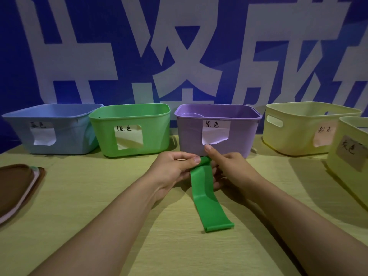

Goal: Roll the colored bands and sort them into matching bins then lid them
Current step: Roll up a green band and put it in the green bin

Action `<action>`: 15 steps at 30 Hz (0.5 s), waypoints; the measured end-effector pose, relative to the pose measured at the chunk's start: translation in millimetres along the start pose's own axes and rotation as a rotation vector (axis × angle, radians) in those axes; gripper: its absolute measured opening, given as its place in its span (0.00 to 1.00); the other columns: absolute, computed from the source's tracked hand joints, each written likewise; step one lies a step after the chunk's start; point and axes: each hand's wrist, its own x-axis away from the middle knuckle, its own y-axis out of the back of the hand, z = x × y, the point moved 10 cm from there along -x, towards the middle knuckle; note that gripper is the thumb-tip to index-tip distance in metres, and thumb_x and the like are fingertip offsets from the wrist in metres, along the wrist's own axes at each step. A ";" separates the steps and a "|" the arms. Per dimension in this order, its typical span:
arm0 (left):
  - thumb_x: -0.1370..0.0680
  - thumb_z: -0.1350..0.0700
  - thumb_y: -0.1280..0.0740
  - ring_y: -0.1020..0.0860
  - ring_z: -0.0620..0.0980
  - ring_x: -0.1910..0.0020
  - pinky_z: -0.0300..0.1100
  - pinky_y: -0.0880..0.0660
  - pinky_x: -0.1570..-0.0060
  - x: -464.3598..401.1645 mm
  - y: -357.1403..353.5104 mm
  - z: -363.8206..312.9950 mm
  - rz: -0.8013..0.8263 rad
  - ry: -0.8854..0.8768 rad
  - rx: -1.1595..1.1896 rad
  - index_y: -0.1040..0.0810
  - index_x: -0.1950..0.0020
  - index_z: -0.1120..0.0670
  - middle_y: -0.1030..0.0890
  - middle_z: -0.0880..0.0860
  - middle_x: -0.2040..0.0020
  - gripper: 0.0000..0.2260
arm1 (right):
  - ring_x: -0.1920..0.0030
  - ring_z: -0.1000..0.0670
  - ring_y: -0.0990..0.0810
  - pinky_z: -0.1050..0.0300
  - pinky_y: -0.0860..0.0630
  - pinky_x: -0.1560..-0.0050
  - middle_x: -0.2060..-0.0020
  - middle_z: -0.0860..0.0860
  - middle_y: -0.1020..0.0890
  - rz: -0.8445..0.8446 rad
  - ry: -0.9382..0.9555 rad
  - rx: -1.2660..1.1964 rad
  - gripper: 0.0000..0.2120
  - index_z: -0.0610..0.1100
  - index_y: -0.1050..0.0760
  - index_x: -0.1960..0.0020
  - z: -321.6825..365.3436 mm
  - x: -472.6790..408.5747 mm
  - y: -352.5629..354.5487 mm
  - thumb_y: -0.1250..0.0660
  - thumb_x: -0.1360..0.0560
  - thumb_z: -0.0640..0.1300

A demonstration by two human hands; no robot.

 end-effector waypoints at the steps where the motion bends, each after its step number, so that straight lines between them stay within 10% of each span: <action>1: 0.25 0.66 0.26 0.14 0.54 0.47 0.41 0.17 0.49 -0.2 0.1 0.2 0.001 -0.003 -0.004 0.16 0.44 0.63 0.13 0.59 0.48 0.10 | 0.64 0.44 0.14 0.53 0.18 0.61 0.64 0.41 0.14 -0.004 -0.001 0.015 0.30 0.34 0.17 0.54 -0.3 -0.7 0.6 0.33 0.22 0.63; 15: 0.27 0.71 0.26 0.13 0.56 0.49 0.43 0.16 0.51 -1.7 2.8 -1.3 -0.003 -0.042 -0.066 0.16 0.47 0.62 0.13 0.60 0.49 0.10 | 0.69 0.49 0.19 0.61 0.22 0.67 0.68 0.43 0.19 -0.019 0.097 0.112 0.22 0.31 0.18 0.55 2.8 -7.2 4.7 0.28 0.22 0.52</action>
